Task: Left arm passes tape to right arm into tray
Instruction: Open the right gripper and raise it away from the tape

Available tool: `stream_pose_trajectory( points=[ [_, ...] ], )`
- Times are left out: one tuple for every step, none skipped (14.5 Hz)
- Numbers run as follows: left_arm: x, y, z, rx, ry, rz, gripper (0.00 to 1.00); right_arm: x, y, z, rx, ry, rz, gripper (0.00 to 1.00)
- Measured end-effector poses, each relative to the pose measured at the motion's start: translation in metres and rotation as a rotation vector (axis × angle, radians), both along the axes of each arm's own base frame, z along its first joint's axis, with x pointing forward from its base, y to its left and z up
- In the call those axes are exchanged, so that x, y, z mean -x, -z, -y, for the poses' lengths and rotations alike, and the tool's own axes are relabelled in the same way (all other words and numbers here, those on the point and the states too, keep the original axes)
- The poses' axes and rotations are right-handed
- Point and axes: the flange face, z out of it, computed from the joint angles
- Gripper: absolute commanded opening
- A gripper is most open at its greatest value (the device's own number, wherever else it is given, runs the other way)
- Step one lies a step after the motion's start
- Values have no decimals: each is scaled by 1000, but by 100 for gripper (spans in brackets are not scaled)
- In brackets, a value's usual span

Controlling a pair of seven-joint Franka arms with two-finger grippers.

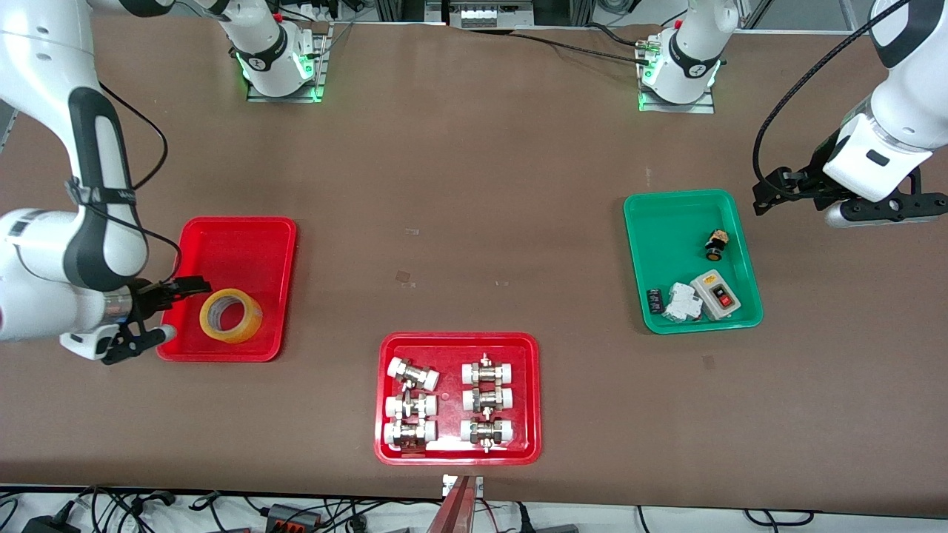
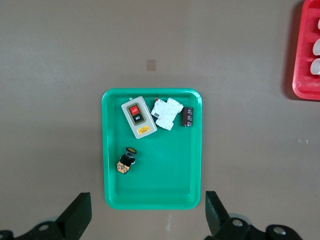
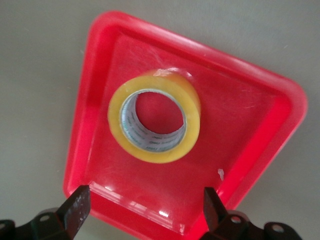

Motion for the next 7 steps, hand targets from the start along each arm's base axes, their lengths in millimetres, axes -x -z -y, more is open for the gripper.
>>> stream_pose_trajectory(
  points=[
    [0,0,0,0,0,2,100,0,-17,-6,1,-6,21,100],
    [0,0,0,0,0,3,100,-1,-33,-17,11,-6,41,100],
    [0,0,0,1,0,3,100,-2,-50,-33,37,11,63,100],
    [0,0,0,1,0,3,100,-3,-67,-52,62,44,74,100],
    [0,0,0,1,0,3,100,0,-83,-70,83,96,60,100],
    [0,0,0,1,1,3,100,5,-98,-84,106,161,38,100],
    [0,0,0,1,1,3,100,10,-116,-96,128,220,23,100]
  ],
)
